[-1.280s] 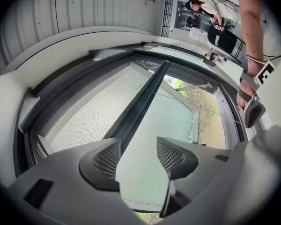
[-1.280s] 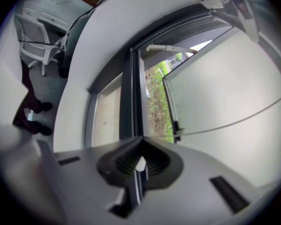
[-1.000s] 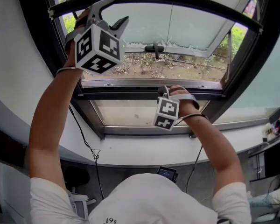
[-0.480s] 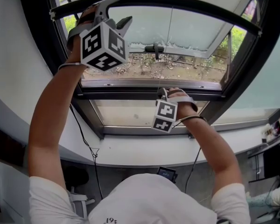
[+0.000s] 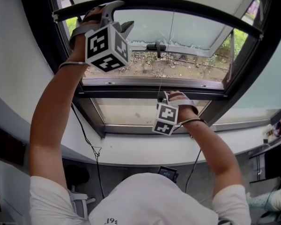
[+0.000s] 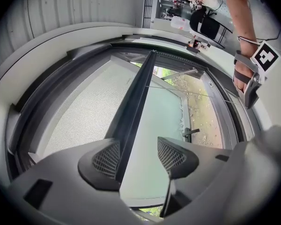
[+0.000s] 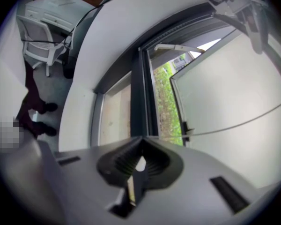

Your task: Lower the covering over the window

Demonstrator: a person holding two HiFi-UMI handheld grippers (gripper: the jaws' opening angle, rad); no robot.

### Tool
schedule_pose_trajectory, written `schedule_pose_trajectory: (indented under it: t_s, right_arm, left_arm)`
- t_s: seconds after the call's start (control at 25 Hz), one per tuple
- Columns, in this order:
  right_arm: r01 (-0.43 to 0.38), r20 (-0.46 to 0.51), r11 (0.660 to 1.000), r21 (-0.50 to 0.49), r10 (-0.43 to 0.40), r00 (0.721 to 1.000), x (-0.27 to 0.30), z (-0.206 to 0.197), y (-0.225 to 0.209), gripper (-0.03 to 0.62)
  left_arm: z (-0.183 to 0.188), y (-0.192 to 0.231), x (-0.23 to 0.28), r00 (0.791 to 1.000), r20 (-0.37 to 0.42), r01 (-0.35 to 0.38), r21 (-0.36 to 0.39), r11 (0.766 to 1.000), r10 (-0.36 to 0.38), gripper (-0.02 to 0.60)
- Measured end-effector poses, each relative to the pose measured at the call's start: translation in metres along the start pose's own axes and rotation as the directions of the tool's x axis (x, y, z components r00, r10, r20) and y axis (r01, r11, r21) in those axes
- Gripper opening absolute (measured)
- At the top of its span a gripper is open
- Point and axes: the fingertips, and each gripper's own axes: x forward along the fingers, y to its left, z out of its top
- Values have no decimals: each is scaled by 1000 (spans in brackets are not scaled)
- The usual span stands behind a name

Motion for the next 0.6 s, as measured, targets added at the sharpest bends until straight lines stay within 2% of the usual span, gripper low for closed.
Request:
schedule_pose_trajectory:
  t_s: [0.28, 0.44, 0.6]
  right_arm:
    - [-43, -3, 999, 4, 43, 999, 14, -2, 22, 23]
    - [-63, 20, 996, 69, 61, 998, 20, -2, 28, 23]
    - [-64, 50, 992, 111, 59, 997, 20, 3, 30, 23]
  left_arm:
    - [-12, -29, 2, 994, -92, 63, 86, 994, -55, 243]
    - [-17, -39, 2, 986, -144, 104, 122, 987, -86, 241]
    - [-17, -40, 1, 980, -182, 109, 140, 984, -83, 229]
